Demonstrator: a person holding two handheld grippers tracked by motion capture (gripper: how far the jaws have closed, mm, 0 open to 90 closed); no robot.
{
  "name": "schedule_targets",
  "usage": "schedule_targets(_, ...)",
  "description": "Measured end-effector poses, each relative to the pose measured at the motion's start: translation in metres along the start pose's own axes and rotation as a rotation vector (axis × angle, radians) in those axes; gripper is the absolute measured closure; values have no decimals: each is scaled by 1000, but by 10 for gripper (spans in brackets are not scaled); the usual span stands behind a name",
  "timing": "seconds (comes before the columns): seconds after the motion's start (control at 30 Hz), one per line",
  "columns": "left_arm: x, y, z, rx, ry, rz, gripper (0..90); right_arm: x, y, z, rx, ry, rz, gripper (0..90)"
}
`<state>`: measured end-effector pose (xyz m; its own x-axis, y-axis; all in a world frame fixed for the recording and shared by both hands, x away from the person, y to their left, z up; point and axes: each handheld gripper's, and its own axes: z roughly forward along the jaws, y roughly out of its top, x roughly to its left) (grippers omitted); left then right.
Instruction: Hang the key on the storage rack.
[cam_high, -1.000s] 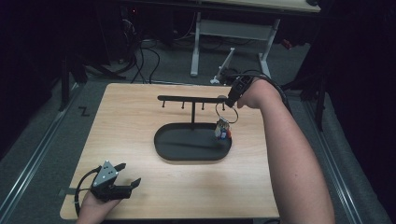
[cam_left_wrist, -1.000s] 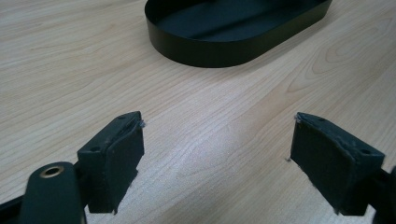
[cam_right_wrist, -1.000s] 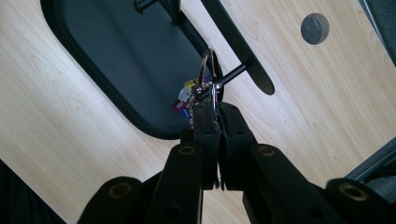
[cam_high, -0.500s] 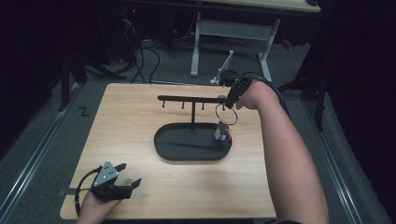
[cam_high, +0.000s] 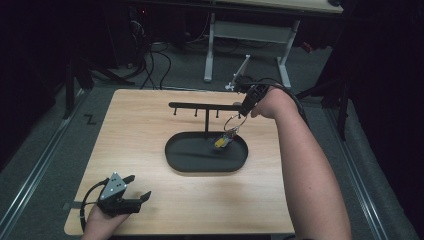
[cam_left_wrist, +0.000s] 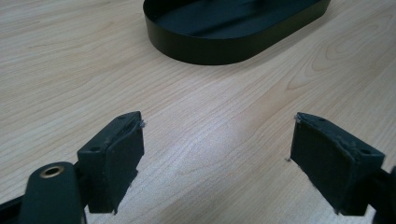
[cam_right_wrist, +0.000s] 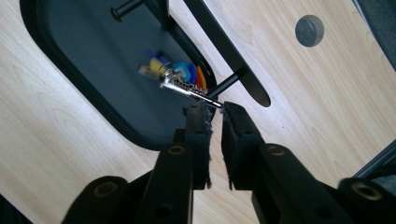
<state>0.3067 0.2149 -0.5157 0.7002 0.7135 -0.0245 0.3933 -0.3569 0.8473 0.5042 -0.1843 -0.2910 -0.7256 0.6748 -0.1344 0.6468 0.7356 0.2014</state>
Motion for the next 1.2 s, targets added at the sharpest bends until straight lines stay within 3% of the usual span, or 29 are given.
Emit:
schedule_targets(0.17,0,0,0,-1,0,1,178,4,0,1,-10,-29,14,669)
schedule_targets(0.2,0,0,0,-2,0,1,178,4,1,0,-20,-39,10,609)
schedule_targets(0.43,-1,0,0,-1,-2,2,178,7,2,0,-31,-52,28,481)
schedule_targets(0.47,-1,0,0,1,-5,3,178,9,1,1,-31,-54,47,441)
schedule_targets(0.6,-1,0,0,1,-4,2,178,11,-1,4,-44,-39,45,387)
schedule_targets(0.97,-2,1,0,7,-8,7,177,15,-7,2,-72,-57,76,236)
schedule_targets(1.1,-2,1,0,2,-7,3,177,20,-12,4,-85,-71,87,207)
schedule_targets(1.13,-2,1,0,7,-8,7,177,24,-16,5,-118,-103,68,219)
schedule_targets(1.2,-2,1,1,5,-6,6,177,27,-20,7,-134,-109,78,211)
